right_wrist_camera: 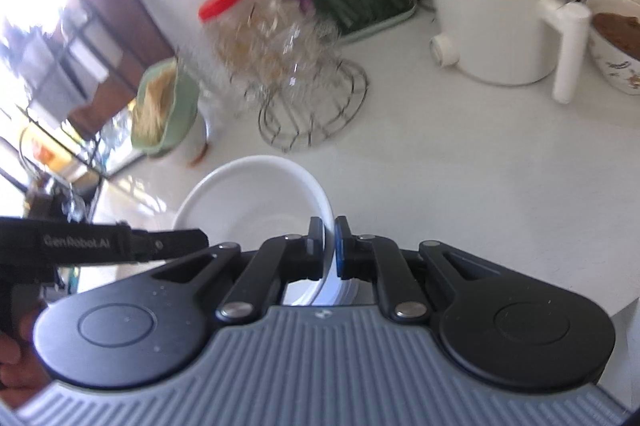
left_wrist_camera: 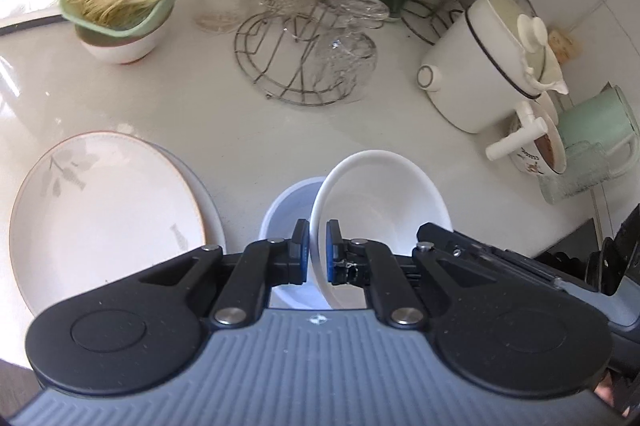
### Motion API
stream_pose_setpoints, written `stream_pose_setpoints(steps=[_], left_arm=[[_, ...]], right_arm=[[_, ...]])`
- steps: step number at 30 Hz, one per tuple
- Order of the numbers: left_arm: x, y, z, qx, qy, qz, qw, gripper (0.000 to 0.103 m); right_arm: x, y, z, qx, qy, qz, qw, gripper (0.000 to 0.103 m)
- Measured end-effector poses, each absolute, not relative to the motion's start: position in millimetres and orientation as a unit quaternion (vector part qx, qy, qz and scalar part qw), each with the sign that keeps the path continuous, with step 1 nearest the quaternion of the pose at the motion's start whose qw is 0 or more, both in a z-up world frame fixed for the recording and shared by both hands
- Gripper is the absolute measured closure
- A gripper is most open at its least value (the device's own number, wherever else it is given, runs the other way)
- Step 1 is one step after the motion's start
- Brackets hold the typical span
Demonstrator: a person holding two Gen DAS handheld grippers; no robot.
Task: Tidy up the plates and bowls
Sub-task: 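Lift the white ceramic bowl by its rim with the left tool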
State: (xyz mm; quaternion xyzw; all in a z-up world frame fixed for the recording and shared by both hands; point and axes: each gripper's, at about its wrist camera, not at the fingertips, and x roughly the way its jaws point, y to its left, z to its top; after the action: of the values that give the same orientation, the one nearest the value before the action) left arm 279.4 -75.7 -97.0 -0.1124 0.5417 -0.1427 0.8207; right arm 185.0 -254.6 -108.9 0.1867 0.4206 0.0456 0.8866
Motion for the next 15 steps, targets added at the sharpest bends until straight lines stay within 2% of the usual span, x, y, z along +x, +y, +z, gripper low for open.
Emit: stream_pose_setpoints(steps=[15], left_arm=[[278, -61, -135, -0.122, 0.543, -0.122, 0.822, 0.094]], right_arm=[[195, -236, -139, 0.144, 0.458, 0.038, 0.876, 0.092]])
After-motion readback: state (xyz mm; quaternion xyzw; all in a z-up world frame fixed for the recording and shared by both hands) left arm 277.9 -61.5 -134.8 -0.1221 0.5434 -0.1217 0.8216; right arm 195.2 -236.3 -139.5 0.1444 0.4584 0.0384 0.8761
